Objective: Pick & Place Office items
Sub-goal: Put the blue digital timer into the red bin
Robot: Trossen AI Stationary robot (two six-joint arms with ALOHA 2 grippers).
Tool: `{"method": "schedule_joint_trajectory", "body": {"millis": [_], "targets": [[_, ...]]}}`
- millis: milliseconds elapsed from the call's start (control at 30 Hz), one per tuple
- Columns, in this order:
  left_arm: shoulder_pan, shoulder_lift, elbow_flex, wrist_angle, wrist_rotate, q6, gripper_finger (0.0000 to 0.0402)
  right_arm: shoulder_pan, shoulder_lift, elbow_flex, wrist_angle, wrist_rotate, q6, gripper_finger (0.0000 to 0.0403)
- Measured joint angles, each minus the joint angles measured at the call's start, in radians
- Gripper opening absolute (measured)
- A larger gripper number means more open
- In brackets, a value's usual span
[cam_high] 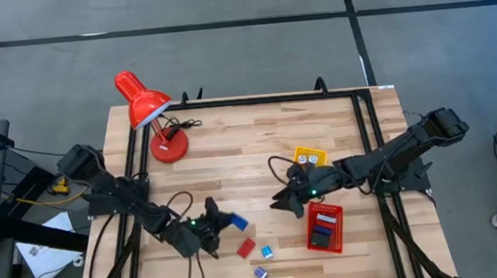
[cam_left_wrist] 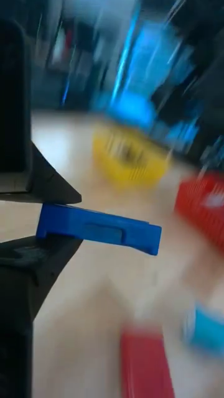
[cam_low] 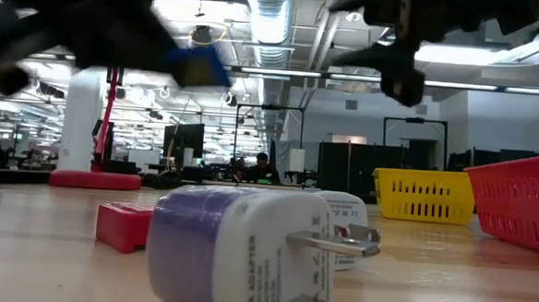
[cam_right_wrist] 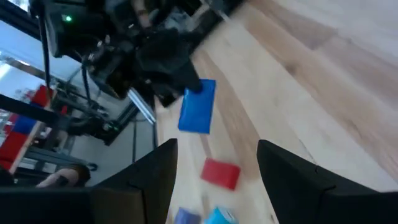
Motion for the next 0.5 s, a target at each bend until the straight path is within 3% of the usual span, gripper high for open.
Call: {"method": "schedule_joint_trajectory", "body": {"millis": [67,200,400,500], "targets": [[0.015,-0.007,0.000,0.107,-0.047,0.211,0.0065,-0.015,0.000,0.000,0.029,-0.014,-0.025,0.0214],[0.056,-0.011,0.000,0.264,-0.023,0.495,0.0057,-0.050,0.000,0.000,0.032,-0.031,-0.065,0.0231],[0.110,-0.011,0.000,0.332,-0.012,0.715,0.0059,-0.097,0.000,0.000,0.037,-0.037,-0.130,0.0297],[0.127,-0.011,0.000,0.366,-0.004,0.794,0.0062,-0.116,0.003,0.000,0.061,-0.035,-0.081,0.0322]]}}
